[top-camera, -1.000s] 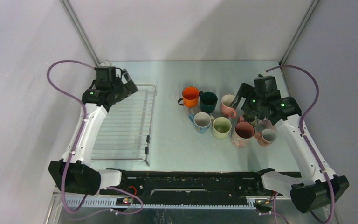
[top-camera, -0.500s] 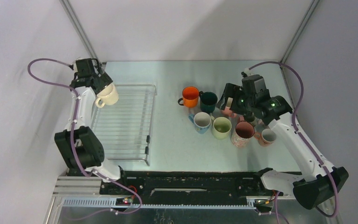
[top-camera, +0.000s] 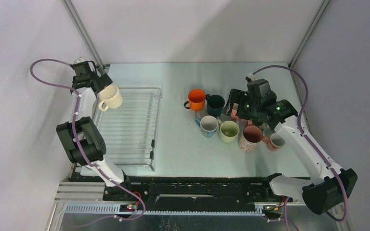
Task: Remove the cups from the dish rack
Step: Unload the cup from the dish rack.
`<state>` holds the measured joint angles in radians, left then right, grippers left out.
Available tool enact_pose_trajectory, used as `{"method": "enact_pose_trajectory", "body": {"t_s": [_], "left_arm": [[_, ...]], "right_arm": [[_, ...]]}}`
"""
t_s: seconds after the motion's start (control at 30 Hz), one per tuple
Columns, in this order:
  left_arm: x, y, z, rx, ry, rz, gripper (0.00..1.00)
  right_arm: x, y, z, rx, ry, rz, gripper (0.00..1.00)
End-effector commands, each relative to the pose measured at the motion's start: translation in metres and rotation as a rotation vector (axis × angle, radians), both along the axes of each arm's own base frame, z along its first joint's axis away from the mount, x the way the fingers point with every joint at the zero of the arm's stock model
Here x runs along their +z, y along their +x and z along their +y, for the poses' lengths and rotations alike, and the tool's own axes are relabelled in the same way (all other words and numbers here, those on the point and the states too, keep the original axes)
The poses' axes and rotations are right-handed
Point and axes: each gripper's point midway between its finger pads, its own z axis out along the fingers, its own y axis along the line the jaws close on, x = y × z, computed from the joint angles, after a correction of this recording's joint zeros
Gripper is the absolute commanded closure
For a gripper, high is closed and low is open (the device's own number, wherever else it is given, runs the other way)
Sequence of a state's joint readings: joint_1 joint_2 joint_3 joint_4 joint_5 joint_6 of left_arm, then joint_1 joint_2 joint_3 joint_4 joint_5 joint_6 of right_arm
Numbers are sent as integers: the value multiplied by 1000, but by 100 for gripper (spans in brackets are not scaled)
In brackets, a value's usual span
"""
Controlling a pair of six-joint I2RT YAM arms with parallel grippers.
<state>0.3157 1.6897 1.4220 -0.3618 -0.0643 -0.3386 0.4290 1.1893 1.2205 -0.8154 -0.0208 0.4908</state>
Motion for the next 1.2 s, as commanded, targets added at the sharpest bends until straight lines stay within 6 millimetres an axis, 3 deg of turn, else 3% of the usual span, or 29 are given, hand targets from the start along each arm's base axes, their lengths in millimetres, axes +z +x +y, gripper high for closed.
{"method": "enact_pose_trajectory", "body": {"t_s": [0.0,0.3,0.57,0.87,1.17], "left_arm": [[-3,13,0,-67,2,-29,0],[-30,2,3,-60,-70,-8,0],[-42,-8,-2,-34,-118,-5,0],[-41,-18,-24,-49,-211,-71,0],[-41,-41,-32,-7,-231,-73,0]], "right_arm": [[8,6,7,41,9,-55,0],[8,2,8,50,16,-60,0],[9,-2,13,61,26,-64,0],[11,-7,16,66,33,-74,0],[13,-12,22,83,40,-82,0]]}}
